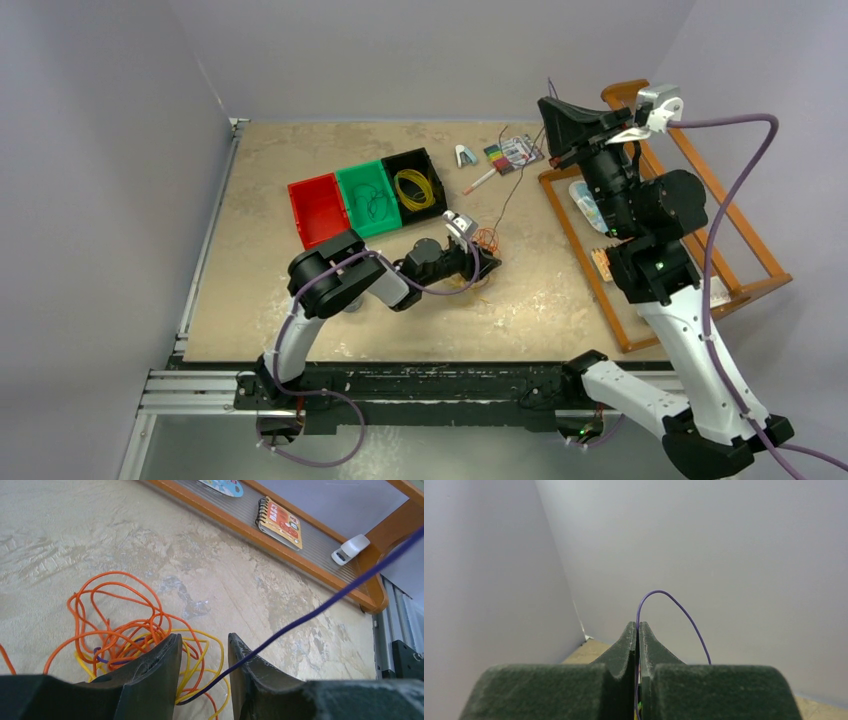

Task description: Untangle the cables

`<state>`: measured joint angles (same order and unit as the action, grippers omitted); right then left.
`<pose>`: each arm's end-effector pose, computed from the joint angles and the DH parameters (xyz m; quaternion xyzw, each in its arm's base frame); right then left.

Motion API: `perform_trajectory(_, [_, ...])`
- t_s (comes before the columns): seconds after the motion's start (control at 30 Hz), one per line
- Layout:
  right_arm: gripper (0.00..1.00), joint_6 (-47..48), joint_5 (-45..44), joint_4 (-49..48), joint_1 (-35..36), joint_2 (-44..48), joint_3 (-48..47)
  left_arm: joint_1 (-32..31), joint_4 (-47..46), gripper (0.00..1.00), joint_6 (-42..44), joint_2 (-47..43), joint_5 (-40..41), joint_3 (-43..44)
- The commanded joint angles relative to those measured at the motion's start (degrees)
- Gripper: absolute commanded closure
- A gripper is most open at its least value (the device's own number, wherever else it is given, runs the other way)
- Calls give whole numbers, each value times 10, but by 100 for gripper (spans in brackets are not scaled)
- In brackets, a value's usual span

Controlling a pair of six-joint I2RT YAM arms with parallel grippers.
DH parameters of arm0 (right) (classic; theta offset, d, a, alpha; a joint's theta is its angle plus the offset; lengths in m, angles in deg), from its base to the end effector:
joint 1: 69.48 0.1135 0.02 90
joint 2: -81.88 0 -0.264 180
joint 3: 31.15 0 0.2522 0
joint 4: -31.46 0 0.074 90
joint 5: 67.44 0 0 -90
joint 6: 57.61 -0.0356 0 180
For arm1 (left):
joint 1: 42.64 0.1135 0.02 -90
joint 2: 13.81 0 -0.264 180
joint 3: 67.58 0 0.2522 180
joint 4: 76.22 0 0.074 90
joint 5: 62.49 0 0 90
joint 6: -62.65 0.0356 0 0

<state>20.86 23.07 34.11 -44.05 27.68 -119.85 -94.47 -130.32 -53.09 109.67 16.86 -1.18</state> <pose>0.1502 0.0718 0.5283 -0.0627 0.4819 0.2791 0.8282 0.2492 -0.3276 0.1163 0.2252 0.6891 -0.4819 0.4922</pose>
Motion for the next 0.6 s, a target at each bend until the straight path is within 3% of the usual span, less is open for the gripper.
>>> perform_trajectory(0.0, [100, 34, -33, -59, -1, 22, -40, -2, -21, 62, 14, -3, 8, -10])
perform_trajectory(0.57, [100, 99, -70, -92, -2, 23, -107, -3, -7, 62, 26, -7, 14, -18])
